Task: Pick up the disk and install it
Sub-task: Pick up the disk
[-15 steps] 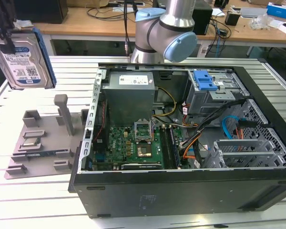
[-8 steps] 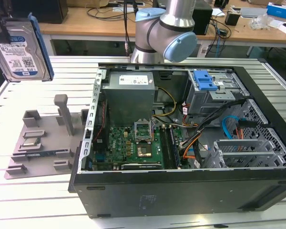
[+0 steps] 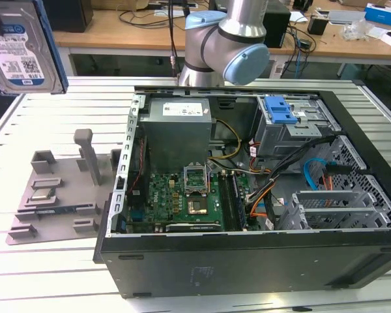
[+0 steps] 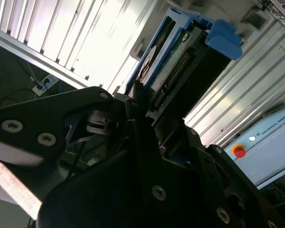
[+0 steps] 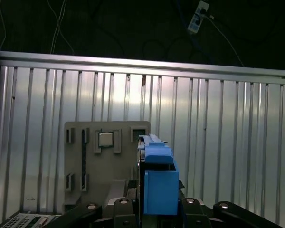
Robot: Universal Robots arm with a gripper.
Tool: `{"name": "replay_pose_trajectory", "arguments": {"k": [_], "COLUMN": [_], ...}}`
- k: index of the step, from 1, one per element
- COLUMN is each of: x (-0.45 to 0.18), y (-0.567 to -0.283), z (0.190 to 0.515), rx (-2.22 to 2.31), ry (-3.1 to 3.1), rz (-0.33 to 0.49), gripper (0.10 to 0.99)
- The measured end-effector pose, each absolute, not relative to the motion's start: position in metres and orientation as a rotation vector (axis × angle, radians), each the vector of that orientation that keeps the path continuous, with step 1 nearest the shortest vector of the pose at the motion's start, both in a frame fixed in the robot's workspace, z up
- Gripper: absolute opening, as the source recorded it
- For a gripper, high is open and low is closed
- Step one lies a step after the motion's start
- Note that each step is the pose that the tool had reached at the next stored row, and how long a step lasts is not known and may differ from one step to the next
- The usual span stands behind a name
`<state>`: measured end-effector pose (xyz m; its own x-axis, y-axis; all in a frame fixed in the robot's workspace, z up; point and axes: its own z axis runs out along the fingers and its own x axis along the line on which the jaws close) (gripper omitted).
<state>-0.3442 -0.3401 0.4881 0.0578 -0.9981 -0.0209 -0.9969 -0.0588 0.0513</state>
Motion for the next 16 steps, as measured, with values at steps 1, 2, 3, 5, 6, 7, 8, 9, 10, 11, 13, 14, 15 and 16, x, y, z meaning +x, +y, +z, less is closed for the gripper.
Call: {"name": "replay_pose_trajectory", "arguments": {"k": [1,2,3,5,6,7,8,9,10,11,13,14,15,16], "x": [-0.344,-0.344,-0.344,-0.344,-0.344,-0.344,-0.344,-0.344,-0.344,-0.344,-0.34,-0.335,-0.331,-0.325], "y": [-0.34,-0.339,-0.339,-0.339,-0.339,-0.339,-0.339,-0.339,-0.339,-0.339,-0.339,-0.339,-0.339,-0.339], "z": [0.495,0.499,0.502,0.508,0.508,0.508,0.508,0.508,0.508,0.508,0.508,0.508,0.508,0.508], "rx": [2.268,2.268,2.268,2.267,2.267,2.267,2.267,2.267,2.267,2.267,2.267,2.267,2.267,2.267], "ry": [-2.139,-2.139,-2.139,-2.138,-2.138,-2.139,-2.138,-2.138,-2.138,-2.138,-2.138,-2.138,-2.138,-2.139], "rz": [-0.079,-0.079,-0.08,-0.08,-0.08,-0.08,-0.08,-0.08,-0.08,-0.08,-0.08,-0.08,-0.08,-0.08], "gripper": [0.365,0.365,0.365,0.365,0.365,0.365,0.365,0.365,0.365,0.365,0.365,0.365,0.365,0.365]}}
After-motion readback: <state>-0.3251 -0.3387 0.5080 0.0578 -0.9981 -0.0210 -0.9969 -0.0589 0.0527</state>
